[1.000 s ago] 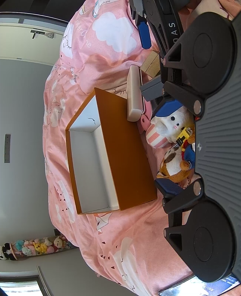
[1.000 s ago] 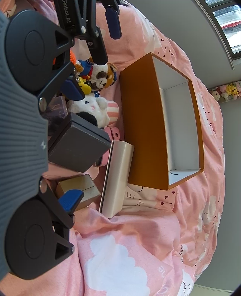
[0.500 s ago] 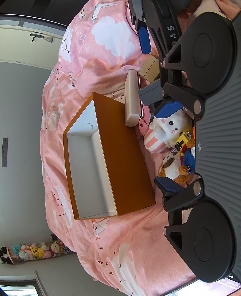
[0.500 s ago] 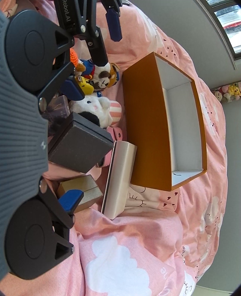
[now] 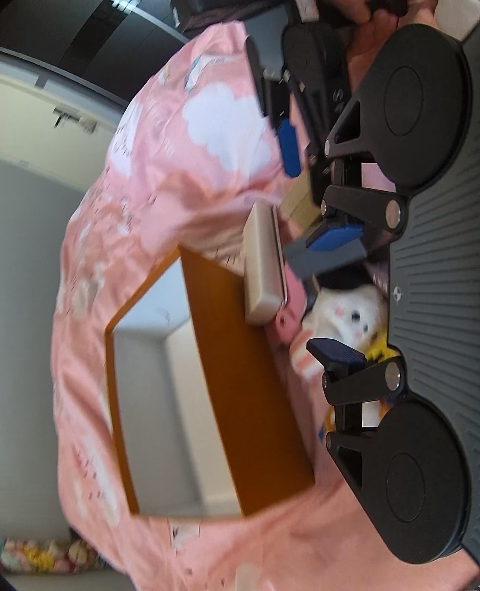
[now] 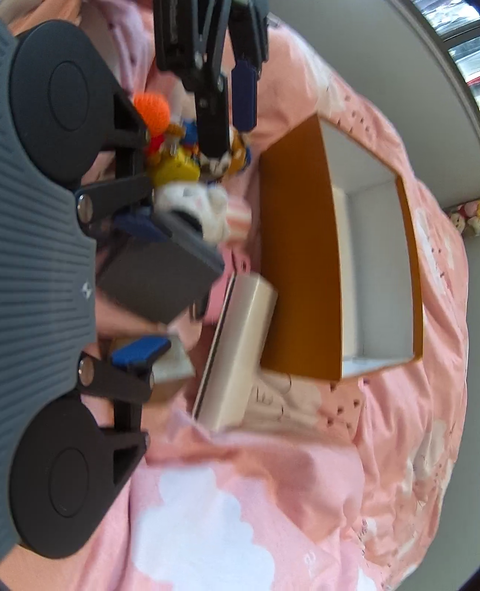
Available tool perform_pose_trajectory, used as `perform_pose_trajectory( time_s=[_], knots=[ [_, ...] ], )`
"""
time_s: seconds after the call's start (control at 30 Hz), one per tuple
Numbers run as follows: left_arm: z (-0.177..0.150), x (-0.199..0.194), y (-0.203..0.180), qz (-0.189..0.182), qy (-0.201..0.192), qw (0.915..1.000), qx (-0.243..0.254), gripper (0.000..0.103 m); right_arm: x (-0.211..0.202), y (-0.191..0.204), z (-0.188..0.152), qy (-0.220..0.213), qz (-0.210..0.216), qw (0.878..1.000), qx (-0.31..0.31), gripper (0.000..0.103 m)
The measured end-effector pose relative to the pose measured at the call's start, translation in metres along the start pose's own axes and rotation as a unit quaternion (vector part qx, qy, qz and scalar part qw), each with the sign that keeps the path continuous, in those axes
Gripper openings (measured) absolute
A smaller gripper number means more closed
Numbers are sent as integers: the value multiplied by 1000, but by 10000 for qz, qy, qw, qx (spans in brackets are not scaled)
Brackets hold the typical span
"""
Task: Organize objects
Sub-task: 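Reach the right tool to the gold box while the left tool reaches the cream case, then close the right gripper on the gold box while the left gripper grasps the cream case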
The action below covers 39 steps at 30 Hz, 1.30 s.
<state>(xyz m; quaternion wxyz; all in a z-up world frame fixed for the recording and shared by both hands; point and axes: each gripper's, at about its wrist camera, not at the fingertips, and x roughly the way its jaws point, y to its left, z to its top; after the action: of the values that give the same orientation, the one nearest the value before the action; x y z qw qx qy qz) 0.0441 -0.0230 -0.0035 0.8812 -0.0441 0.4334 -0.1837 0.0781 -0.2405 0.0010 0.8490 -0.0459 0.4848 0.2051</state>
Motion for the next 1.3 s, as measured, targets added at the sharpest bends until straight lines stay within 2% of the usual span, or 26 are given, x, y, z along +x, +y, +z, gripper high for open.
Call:
perform_pose_trajectory(
  time_s=[0.13, 0.27, 0.4, 0.47, 0.57, 0.6, 0.73, 0.87, 1.0, 1.13, 1.3],
  knots=[
    [11, 13, -12, -166, 130, 9997, 152, 63, 7, -12, -1, 140, -360, 9990, -203, 55],
    [22, 26, -24, -239, 268, 9987, 373, 63, 24, -20, -5, 463, -451, 9969, -454, 55],
    [31, 40, -29, -205, 462, 9976, 464, 63, 40, -21, -6, 648, -420, 9949, -655, 64],
    [34, 48, -28, -172, 579, 9970, 477, 63, 49, -18, -4, 758, -479, 9922, -862, 64],
    [38, 57, -27, -97, 702, 9959, 555, 63, 62, -16, 1, 925, -596, 9869, -1181, 62],
    [39, 60, -27, -72, 741, 9954, 606, 63, 66, -16, 2, 968, -615, 9852, -1272, 58],
    [48, 72, -35, -38, 828, 9896, 1177, 63, 70, -19, 10, 1093, -501, 9815, -1490, 54],
    [57, 88, -51, -67, 951, 9757, 1974, 63, 59, -41, 20, 1144, -242, 9873, -1077, 49],
    [61, 113, -66, -171, 1221, 9559, 2665, 64, 43, -69, 29, 1073, -62, 9929, -505, 47],
    [60, 139, -82, -197, 1466, 9282, 3415, 65, 36, -90, 29, 994, 5, 9949, -153, 47],
    [52, 170, -104, -146, 1680, 8892, 4254, 65, 48, -105, 25, 1054, 115, 9943, 100, 47]
  ],
)
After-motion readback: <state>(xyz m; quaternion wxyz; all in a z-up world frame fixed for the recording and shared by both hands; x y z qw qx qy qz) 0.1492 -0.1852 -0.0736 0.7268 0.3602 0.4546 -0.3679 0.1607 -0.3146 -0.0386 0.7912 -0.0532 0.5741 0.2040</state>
